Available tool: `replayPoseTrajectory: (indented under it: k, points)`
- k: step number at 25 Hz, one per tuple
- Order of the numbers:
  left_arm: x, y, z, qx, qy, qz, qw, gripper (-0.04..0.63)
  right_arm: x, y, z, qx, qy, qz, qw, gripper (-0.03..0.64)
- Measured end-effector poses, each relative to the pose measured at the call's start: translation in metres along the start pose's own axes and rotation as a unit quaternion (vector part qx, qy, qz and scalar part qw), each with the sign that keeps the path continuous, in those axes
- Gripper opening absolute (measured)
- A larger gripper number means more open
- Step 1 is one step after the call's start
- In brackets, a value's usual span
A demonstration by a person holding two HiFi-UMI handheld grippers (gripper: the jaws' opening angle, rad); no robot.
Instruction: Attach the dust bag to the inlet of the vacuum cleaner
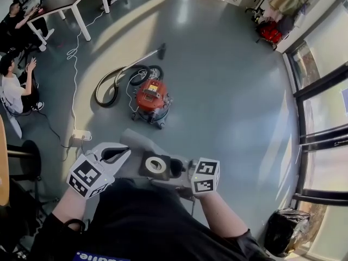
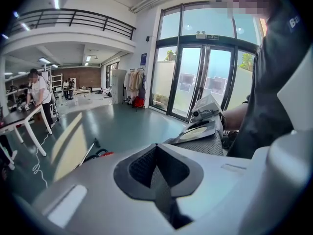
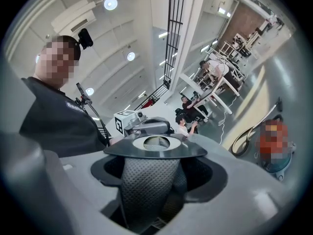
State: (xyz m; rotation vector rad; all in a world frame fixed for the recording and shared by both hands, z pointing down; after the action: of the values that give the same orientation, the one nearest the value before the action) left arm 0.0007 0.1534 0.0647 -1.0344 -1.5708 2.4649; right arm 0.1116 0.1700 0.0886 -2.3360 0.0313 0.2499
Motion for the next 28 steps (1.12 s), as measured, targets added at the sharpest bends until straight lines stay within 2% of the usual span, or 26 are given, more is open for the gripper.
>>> replayPoseTrajectory:
  k: [8,12,15,21,28]
  points:
    - [0.018,-0.003,0.062,-0.006,-0.003,-0.019,0.9998,0.017,-0.034,0.016,-0.008,-0.005,-0.024,-0.01,1.0,0.314]
    - [0.028,-0.01,0.096,-0.018,-0.033,-0.015,0.9992,0.017,-0.064,0.026,-0.011,-0.007,-0.052,-0.019,0.998,0.314]
    - [0.032,-0.013,0.12,-0.044,-0.056,-0.004,0.9974,0.017,-0.088,0.034,-0.016,-0.004,-0.074,-0.019,0.997,0.314]
    - [0.043,-0.015,0.153,-0.066,-0.091,-0.018,0.9935,0.017,-0.123,0.039,-0.025,-0.008,-0.099,-0.03,0.995,0.314]
    - [0.045,-0.018,0.181,-0.06,-0.089,-0.019,0.994,0.017,-0.14,0.038,-0.036,-0.014,-0.111,-0.029,0.993,0.314]
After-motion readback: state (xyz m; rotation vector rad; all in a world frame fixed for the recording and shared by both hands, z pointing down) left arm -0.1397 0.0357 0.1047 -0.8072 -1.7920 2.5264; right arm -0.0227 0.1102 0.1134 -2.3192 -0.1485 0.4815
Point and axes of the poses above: the fingertips, and each gripper's own axes: x backward along the fingers, z to its left, y out of its top, the point moved 3 cm from there along x, backward along the fingers, and after that the axes turned 13 degrees about -y, right-handed, at the moved point
